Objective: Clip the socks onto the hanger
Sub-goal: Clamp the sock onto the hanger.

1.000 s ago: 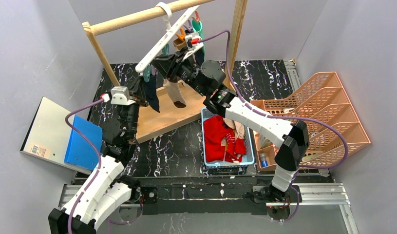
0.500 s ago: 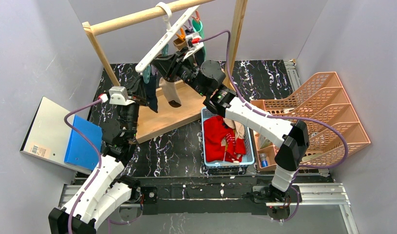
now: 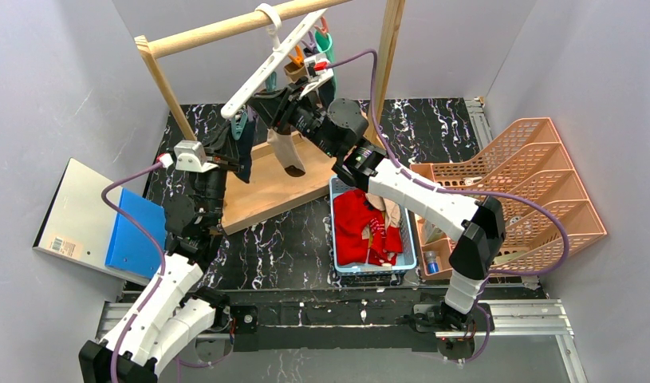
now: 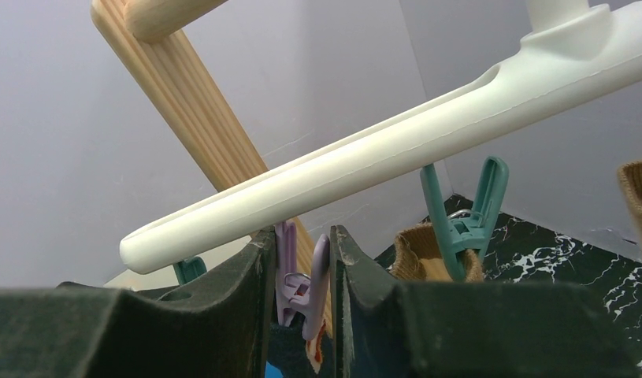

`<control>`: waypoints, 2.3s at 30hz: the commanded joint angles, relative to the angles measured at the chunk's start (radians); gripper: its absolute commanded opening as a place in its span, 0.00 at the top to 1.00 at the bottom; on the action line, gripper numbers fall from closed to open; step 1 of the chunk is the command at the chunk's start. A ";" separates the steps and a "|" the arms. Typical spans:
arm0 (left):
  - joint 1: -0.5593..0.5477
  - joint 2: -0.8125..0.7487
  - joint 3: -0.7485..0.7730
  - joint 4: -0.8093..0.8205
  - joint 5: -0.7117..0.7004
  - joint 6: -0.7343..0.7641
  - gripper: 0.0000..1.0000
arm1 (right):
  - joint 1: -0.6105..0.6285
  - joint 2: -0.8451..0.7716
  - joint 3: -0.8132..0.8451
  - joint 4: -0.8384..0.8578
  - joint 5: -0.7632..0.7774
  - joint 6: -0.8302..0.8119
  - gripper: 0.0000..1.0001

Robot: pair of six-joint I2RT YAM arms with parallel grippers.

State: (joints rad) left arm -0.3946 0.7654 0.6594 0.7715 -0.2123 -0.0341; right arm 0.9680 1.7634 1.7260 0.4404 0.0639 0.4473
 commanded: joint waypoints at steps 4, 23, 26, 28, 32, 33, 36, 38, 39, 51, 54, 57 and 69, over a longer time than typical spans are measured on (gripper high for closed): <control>0.006 0.006 0.034 0.067 0.030 -0.044 1.00 | 0.009 0.037 0.025 -0.092 -0.009 0.027 0.99; 0.005 0.002 0.014 0.071 0.048 -0.052 1.00 | 0.008 0.043 0.043 -0.142 -0.023 0.044 0.83; 0.005 -0.008 0.003 0.069 0.040 -0.047 1.00 | 0.008 0.031 0.045 -0.155 -0.018 0.049 0.57; 0.006 -0.013 -0.002 0.060 0.051 -0.031 0.97 | 0.009 0.029 0.063 -0.178 -0.024 0.059 0.44; 0.006 -0.025 -0.009 0.034 0.063 -0.011 0.93 | 0.008 0.007 0.062 -0.184 -0.038 0.067 0.20; 0.006 -0.027 -0.011 0.029 0.063 -0.008 0.92 | 0.009 -0.002 0.059 -0.184 -0.040 0.067 0.17; 0.005 -0.036 -0.016 0.019 0.069 -0.004 0.88 | 0.008 -0.038 0.043 -0.186 -0.042 0.067 0.06; 0.006 -0.039 -0.016 0.008 0.077 0.000 0.83 | 0.008 -0.069 0.021 -0.186 -0.044 0.063 0.02; 0.006 -0.042 -0.015 0.005 0.079 0.000 0.79 | 0.008 -0.087 0.007 -0.187 -0.041 0.062 0.02; 0.005 -0.138 -0.037 -0.095 0.098 -0.017 0.26 | 0.009 -0.392 -0.232 -0.326 0.151 -0.089 0.02; 0.005 -0.205 -0.046 -0.186 0.083 -0.016 0.20 | 0.007 -0.505 -0.367 -0.335 0.309 -0.160 0.02; 0.005 -0.270 -0.055 -0.338 0.064 -0.033 0.02 | 0.003 -0.563 -0.440 -0.430 0.438 -0.219 0.02; 0.005 -0.332 -0.058 -0.832 0.007 -0.305 0.02 | -0.396 -0.667 -0.709 -0.714 0.133 0.041 0.02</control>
State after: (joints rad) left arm -0.3943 0.4267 0.5964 0.1101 -0.1768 -0.2436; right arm 0.7338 1.1828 1.1004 -0.2218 0.3477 0.3691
